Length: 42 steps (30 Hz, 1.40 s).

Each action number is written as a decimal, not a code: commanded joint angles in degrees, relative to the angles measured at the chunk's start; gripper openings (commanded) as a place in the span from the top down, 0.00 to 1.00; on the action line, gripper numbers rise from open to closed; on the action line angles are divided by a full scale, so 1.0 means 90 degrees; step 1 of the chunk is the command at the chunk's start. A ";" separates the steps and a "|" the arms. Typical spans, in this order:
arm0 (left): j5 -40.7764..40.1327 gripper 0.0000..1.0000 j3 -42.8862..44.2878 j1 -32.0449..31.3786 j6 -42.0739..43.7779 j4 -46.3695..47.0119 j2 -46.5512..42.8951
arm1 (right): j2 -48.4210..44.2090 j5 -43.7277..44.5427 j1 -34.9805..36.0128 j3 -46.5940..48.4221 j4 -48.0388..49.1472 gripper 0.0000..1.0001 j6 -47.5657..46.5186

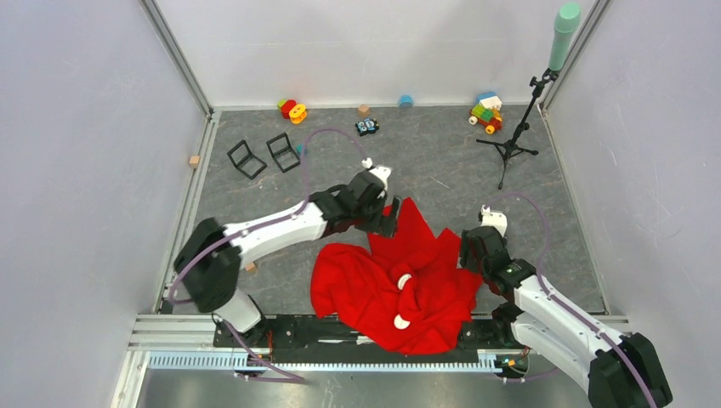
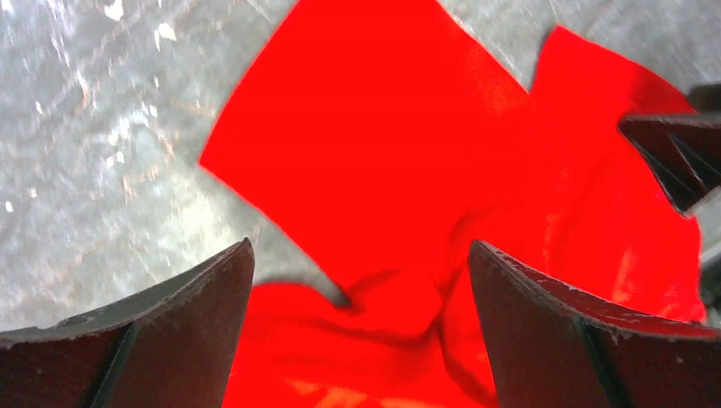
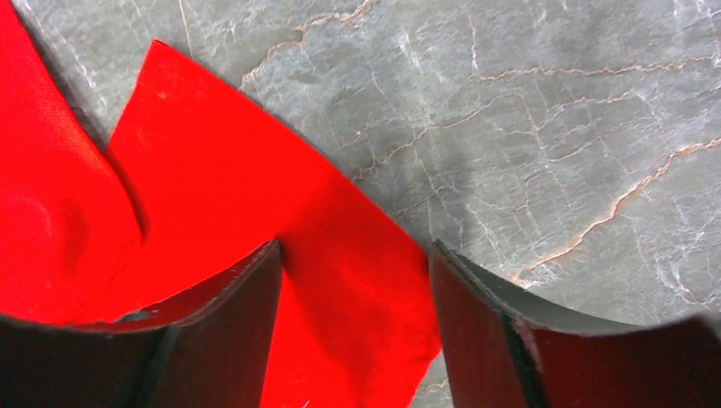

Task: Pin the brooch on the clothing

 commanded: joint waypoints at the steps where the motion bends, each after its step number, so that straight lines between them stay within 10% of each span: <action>1: -0.0612 0.00 0.1150 0.0003 0.0831 -0.0021 0.1116 | 0.0001 -0.0023 -0.0073 -0.0330 0.0257 0.40 0.0232; 9: -0.0823 0.00 0.2830 -0.0026 0.1159 -0.0238 0.3147 | -0.0404 0.0139 -0.0147 -0.0332 0.0292 0.84 0.0295; 19: -0.1210 0.02 0.3945 -0.0329 0.1401 -0.0763 0.4598 | -0.0848 0.0257 -0.0158 -0.0333 0.0157 0.91 0.0341; 23: -0.1421 0.38 0.3878 -0.0144 0.1216 -0.1160 0.4814 | -0.1091 0.0372 -0.0168 -0.0353 0.0145 0.95 0.0378; 29: -0.1970 0.97 0.2636 0.0411 0.0940 -0.0717 0.4006 | -0.1566 0.0869 -0.0166 -0.0140 -0.0028 1.00 0.0325; 42: -0.2470 0.98 -0.0171 0.2773 0.0080 0.0344 -0.0451 | -0.1265 0.2904 -0.0238 0.2115 -0.0152 1.00 -0.0951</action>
